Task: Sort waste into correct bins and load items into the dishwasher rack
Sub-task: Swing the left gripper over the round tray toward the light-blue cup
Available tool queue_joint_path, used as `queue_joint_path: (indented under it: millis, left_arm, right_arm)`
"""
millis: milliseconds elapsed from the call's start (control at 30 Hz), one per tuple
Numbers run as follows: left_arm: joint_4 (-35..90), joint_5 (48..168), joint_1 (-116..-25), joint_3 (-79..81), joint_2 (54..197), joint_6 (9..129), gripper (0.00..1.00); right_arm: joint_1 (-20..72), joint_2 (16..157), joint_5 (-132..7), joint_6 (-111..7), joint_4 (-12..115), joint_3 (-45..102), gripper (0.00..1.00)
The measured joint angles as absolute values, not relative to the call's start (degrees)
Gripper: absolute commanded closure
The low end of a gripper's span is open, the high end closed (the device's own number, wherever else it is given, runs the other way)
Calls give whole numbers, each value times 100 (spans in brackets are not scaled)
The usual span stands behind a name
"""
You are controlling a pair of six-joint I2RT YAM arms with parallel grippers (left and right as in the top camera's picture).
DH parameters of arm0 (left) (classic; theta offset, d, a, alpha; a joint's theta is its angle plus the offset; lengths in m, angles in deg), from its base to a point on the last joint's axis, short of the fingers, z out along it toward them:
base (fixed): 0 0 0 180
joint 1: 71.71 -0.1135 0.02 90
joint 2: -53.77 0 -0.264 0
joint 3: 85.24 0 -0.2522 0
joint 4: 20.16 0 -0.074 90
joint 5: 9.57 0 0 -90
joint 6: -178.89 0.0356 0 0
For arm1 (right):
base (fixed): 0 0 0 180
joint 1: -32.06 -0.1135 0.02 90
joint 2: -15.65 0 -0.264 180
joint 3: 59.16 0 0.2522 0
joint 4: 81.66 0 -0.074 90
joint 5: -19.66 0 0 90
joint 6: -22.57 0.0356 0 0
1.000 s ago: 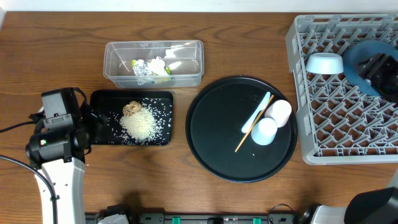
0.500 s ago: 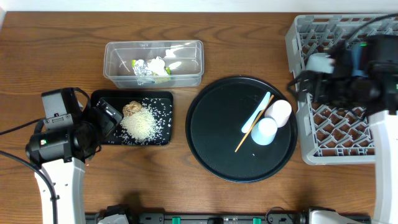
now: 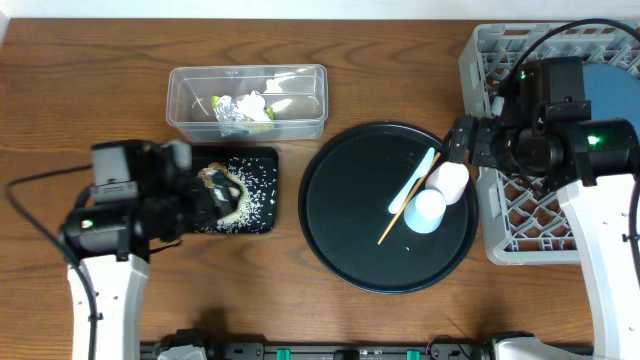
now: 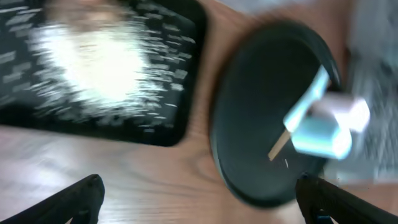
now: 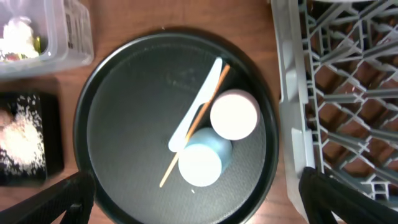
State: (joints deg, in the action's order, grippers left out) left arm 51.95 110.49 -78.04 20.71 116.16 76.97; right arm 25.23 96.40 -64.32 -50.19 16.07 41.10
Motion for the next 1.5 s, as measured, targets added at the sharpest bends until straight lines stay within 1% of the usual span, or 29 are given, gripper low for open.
queue_joint_path:
  millis: [167, 367, 467, 600, 767, 900, 1133, 1233, 1367, 1500]
  left_arm:
    - [5062, 11063, -6687, 2071, 11684, 8051, 1]
    - [4332, 10934, -5347, 2071, 12082, 8154, 1]
    - [4091, 10632, -4820, 2071, 12383, 8077, 1]
    - [4069, 9784, -4405, 2071, 12893, 7625, 1]
    - [4205, 8798, -4409, 2071, 13336, 6923, 1]
    - [4306, 8341, -4599, 2071, 13352, 6565, 1]
    - [4275, 7847, -5288, 2071, 12866, 6355, 2]
    - [4275, 7677, -5642, 2071, 12595, 6333, 2]
    - [4360, 7563, -5957, 2071, 12490, 6316, 2]
    - [4437, 7531, -6059, 2071, 12499, 6318, 2]
  right_arm:
    - [2523, 9640, -6487, -4984, 1664, 4110, 1]
    - [2523, 9640, -6504, -4980, 1666, 4110, 1]
    - [2523, 9640, -6506, -4980, 1649, 4107, 1]
    - [2523, 9640, -6506, -4980, 1653, 4107, 1]
    - [2523, 9640, -6436, -4982, 1649, 4107, 1]
    - [2477, 9648, -6325, -4984, 1574, 4107, 1]
    - [2026, 10016, -6242, -4729, 914, 3946, 1]
    - [1740, 10304, -6222, -4659, 962, 3900, 1]
    - [1537, 10442, -6174, -4611, 1327, 3880, 1]
    - [1521, 10442, -6428, -4119, 1233, 3878, 1]
